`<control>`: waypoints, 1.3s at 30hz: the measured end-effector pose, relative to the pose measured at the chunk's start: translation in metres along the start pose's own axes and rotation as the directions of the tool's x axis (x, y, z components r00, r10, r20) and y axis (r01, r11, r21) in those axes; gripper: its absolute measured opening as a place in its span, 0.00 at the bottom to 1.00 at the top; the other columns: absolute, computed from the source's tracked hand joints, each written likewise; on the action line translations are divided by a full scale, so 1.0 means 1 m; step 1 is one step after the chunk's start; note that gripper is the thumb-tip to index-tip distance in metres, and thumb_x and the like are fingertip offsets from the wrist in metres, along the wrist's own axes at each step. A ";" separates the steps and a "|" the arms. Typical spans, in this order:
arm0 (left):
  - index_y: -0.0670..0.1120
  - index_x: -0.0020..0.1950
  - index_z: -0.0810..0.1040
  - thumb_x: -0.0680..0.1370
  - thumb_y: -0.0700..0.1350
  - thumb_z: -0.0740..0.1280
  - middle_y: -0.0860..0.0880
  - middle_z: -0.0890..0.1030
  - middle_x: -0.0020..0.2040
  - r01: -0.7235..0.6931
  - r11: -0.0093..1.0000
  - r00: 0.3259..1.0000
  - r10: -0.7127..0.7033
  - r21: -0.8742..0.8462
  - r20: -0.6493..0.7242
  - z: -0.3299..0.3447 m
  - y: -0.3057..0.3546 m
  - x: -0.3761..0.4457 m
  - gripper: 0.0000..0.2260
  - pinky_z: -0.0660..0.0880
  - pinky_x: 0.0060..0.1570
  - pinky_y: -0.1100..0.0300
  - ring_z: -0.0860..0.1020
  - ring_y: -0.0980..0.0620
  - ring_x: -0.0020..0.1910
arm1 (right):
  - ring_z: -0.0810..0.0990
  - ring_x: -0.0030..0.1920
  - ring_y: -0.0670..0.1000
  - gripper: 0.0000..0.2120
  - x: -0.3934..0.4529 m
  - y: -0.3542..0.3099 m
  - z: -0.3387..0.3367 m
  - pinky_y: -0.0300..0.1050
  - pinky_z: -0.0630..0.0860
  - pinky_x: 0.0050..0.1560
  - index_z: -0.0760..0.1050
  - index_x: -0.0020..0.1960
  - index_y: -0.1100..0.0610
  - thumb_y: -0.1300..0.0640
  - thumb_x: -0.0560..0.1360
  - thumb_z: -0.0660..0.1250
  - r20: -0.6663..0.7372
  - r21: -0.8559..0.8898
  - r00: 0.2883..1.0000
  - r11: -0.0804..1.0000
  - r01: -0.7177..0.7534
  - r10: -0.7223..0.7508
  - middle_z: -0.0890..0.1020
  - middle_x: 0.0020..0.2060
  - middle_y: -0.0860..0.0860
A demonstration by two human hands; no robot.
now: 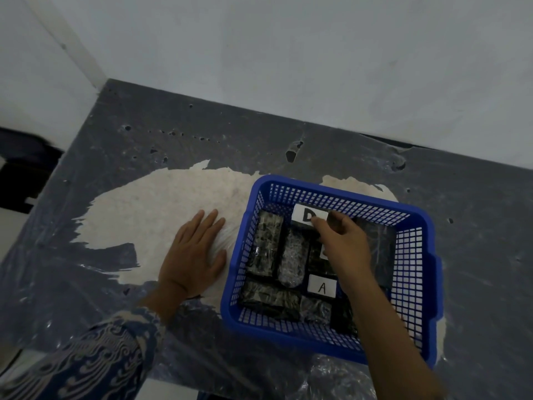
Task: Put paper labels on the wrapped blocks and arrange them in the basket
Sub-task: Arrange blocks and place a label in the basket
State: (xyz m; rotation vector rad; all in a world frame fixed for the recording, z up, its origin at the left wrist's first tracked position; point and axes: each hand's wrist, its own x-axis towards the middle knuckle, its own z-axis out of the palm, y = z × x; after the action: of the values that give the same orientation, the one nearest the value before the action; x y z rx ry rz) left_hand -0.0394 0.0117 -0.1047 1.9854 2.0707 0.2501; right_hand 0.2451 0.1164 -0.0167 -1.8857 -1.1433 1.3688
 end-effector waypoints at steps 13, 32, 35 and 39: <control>0.49 0.81 0.62 0.81 0.60 0.59 0.48 0.59 0.82 0.004 1.000 1.000 -0.004 -0.020 0.002 -0.002 0.001 0.000 0.30 0.55 0.80 0.46 0.53 0.47 0.83 | 0.78 0.44 0.38 0.17 0.016 0.001 0.020 0.36 0.73 0.44 0.82 0.52 0.51 0.39 0.72 0.71 -0.101 -0.081 0.995 0.997 0.001 -0.010 0.81 0.42 0.40; 0.49 0.81 0.61 0.82 0.61 0.55 0.48 0.58 0.83 0.005 1.000 1.000 -0.005 0.000 0.015 0.000 0.001 0.000 0.31 0.53 0.80 0.47 0.52 0.48 0.83 | 0.75 0.35 0.39 0.17 0.020 0.004 0.019 0.33 0.65 0.31 0.78 0.42 0.53 0.39 0.73 0.72 -0.114 -0.311 0.993 0.950 0.000 -0.037 0.79 0.34 0.44; 0.49 0.81 0.61 0.82 0.62 0.54 0.48 0.58 0.83 0.008 1.000 1.000 -0.008 -0.007 0.014 0.000 0.001 0.000 0.30 0.54 0.80 0.46 0.51 0.48 0.83 | 0.77 0.37 0.43 0.17 0.017 0.003 0.020 0.38 0.67 0.32 0.74 0.42 0.53 0.40 0.73 0.71 -0.124 -0.312 0.990 0.949 0.028 -0.070 0.79 0.36 0.47; 0.49 0.81 0.61 0.81 0.61 0.55 0.48 0.59 0.83 0.007 1.000 1.000 -0.007 -0.007 0.013 0.000 0.000 0.000 0.31 0.55 0.80 0.46 0.51 0.48 0.83 | 0.76 0.35 0.43 0.15 0.018 0.002 0.025 0.39 0.65 0.30 0.72 0.41 0.51 0.41 0.74 0.71 -0.117 -0.342 0.982 0.935 0.097 -0.145 0.78 0.35 0.46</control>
State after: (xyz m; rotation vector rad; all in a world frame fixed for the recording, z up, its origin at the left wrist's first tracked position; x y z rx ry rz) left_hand -0.0395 0.0113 -0.1045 1.9701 2.0656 0.2421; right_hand 0.2243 0.1299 -0.0357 -2.0661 -1.4663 1.0031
